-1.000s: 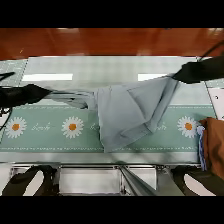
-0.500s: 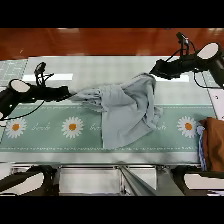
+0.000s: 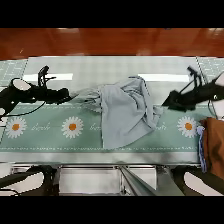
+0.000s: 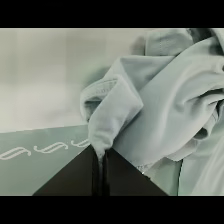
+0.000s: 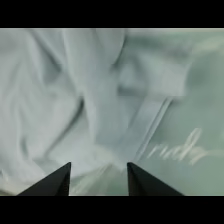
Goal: Fold the shirts.
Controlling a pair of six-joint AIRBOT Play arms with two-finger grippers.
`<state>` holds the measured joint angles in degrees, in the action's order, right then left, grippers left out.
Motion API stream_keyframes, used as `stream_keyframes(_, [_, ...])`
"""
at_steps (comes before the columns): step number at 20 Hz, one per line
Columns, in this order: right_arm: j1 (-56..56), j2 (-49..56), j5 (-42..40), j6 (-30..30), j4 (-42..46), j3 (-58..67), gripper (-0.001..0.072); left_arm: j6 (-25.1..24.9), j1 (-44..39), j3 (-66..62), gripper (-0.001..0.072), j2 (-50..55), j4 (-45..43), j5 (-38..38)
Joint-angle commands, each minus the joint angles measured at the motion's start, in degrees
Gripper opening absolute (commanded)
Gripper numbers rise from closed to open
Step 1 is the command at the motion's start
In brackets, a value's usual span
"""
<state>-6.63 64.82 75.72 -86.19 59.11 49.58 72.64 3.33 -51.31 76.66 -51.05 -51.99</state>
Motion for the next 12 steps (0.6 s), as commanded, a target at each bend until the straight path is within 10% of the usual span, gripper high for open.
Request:
stream_keyframes(1, [5.5,-10.3,-2.0,-1.0,-6.6,-20.7,0.0410,0.0,0.1,-0.1,0.0021,0.1,0.0,-1.0])
stream_keyframes(12, [23.3,-0.3,-28.0,-3.7,-22.0,-26.5,0.0410,0.0,0.1,-0.1,0.0021,0.1,0.0,-1.2])
